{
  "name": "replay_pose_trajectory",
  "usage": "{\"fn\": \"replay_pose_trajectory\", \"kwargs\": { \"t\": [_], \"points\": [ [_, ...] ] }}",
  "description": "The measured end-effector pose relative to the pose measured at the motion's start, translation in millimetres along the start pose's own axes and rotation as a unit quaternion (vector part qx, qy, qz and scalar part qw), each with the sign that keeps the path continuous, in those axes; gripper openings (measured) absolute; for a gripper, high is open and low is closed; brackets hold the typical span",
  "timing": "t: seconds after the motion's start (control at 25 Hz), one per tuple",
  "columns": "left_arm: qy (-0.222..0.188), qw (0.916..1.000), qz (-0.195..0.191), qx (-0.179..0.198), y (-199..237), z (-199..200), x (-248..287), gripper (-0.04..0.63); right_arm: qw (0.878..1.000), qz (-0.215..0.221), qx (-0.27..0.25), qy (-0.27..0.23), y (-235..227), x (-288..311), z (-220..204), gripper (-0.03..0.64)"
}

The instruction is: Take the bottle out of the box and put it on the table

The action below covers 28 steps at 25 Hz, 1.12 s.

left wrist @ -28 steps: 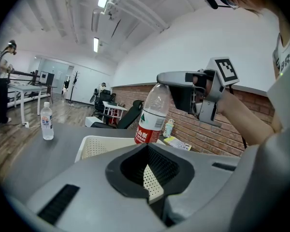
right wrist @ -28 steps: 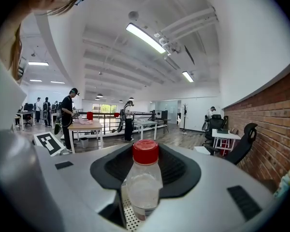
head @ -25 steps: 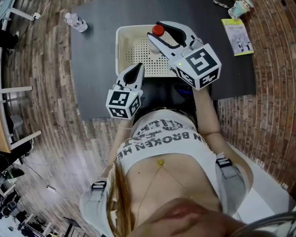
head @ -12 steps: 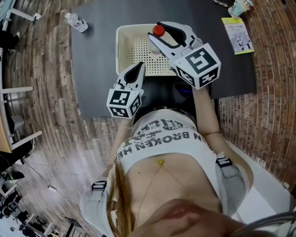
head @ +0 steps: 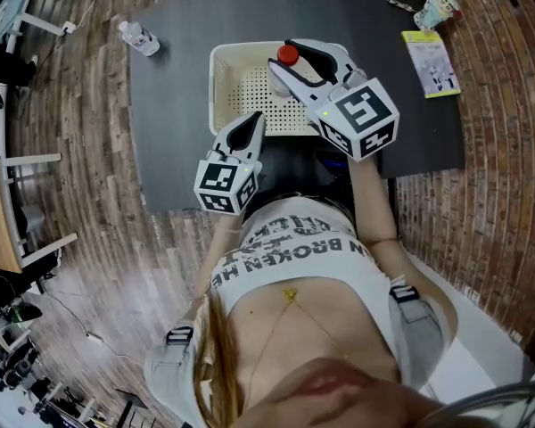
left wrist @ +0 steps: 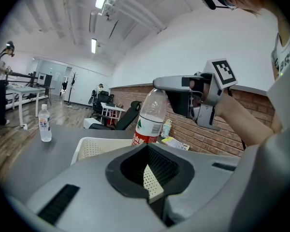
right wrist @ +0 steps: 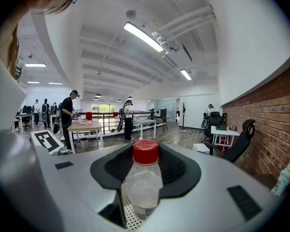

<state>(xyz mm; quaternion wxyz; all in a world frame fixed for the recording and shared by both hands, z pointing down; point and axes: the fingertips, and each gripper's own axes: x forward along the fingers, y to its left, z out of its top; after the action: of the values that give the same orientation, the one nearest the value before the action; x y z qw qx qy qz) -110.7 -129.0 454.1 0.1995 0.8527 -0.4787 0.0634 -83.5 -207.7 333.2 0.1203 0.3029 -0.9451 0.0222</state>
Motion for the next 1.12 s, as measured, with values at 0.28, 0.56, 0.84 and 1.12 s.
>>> {"fn": "replay_pose_trajectory", "kwargs": {
  "t": [0.28,0.56,0.84,1.12],
  "points": [
    [0.003,1.0000,0.002,-0.003,-3.5,-3.0,-0.4,0.005,1.000,-0.006,0.008,-0.001,-7.1,-9.7,-4.9,0.155],
    [0.001,0.9998,-0.001,-0.018,-13.8,-3.8,4.9,0.005,0.999,-0.038,0.023,-0.008,-34.2,-39.5,-10.7,0.155],
    [0.008,0.9998,0.000,-0.016,-27.4,-10.0,13.9,0.005,0.995,-0.092,0.030,-0.004,-73.3,-80.5,-24.3,0.155],
    [0.011,0.9999,0.000,-0.012,-43.9,-11.1,25.3,0.005,0.991,-0.131,0.040,-0.006,-106.9,-120.0,-35.3,0.155]
  ]
}}
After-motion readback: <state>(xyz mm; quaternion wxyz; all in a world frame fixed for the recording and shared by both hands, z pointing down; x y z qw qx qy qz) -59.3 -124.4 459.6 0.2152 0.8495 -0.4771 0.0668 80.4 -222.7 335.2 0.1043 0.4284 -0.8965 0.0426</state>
